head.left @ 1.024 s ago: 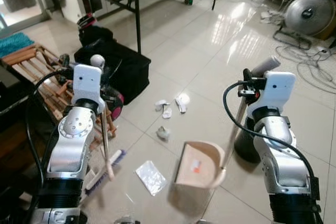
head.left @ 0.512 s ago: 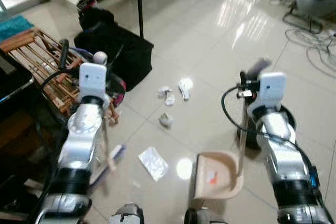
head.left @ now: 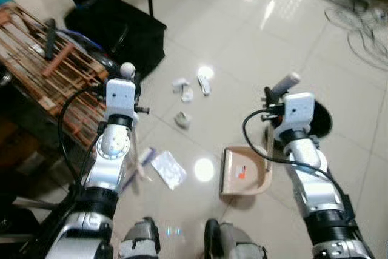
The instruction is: Sweep floor
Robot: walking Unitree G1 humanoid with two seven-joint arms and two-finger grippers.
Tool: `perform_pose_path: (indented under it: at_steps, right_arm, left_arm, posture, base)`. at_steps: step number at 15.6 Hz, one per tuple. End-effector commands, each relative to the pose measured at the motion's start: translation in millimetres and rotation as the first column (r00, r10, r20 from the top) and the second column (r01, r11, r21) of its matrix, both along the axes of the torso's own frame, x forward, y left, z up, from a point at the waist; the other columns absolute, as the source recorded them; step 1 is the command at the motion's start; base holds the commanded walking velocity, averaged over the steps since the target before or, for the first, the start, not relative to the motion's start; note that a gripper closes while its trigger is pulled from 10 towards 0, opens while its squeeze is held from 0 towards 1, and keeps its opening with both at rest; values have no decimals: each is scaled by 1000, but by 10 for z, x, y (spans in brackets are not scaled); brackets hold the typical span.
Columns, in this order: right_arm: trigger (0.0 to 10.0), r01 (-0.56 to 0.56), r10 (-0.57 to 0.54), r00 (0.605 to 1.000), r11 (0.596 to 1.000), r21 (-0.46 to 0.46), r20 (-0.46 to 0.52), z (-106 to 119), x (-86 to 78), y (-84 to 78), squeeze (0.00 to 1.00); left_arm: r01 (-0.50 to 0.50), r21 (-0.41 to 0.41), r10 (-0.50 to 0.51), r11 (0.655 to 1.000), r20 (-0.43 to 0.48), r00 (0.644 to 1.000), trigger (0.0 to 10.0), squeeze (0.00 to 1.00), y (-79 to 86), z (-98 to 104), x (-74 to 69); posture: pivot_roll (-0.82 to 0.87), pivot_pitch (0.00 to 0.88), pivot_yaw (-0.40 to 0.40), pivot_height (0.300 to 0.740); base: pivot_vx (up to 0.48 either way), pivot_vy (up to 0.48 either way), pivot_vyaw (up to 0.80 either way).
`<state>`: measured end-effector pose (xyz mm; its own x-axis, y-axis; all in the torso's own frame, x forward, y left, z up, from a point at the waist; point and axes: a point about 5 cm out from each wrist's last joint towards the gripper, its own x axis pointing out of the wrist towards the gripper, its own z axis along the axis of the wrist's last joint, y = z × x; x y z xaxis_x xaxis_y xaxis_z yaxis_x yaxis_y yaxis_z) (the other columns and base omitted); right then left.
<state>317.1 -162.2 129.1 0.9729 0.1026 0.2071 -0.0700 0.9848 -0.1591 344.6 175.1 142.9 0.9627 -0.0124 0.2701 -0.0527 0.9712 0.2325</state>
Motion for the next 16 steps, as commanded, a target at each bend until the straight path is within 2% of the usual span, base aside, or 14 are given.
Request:
perform_pose_path:
  at_steps: [1, 4, 9, 11, 14, 16]
  right_arm:
    - [10000, 5, -6, 999, 1000, 24, 39, 35, -10, 10, 0]
    - [10000, -17, 16, 1000, 998, 63, 26, -25, -13, 108, 0]
    - [10000, -88, 86, 996, 991, 100, 26, -123, -86, 453, 0]
    - [10000, -106, 103, 994, 984, 145, 27, -110, -93, 575, 0]
    - [10000, -136, 135, 991, 977, 162, 22, -106, -115, 739, 0]
    - [10000, -152, 153, 988, 976, 159, 3, -137, -138, 821, 0]
  left_arm:
    - [23, 37, -25, 999, 44, 999, 10000, 0, -81, 49, 32]
    - [22, 47, -26, 999, 77, 997, 10000, 0, -135, 106, 102]
    - [11, 71, -13, 997, 31, 999, 10000, 0, -255, 12, 199]
    - [8, 50, -8, 999, -6, 1000, 10000, 0, -308, -32, 226]
    - [6, 11, -5, 1000, -36, 999, 10000, 0, -366, -72, 243]
    - [9, -46, -12, 999, -54, 998, 10000, 0, -411, -86, 253]
  posture:
    - [-36, 364, -96, 740]
    - [-27, 387, -74, 740]
    - [-46, 380, -61, 740]
    - [-50, 383, -61, 740]
    - [-57, 376, -63, 740]
    - [-65, 359, -67, 740]
  base:
    - [0, 0, 0]
    - [0, 0, 0]
    - [0, 0, 0]
    - [0, 0, 0]
    - [0, 0, 0]
    - [0, 0, 0]
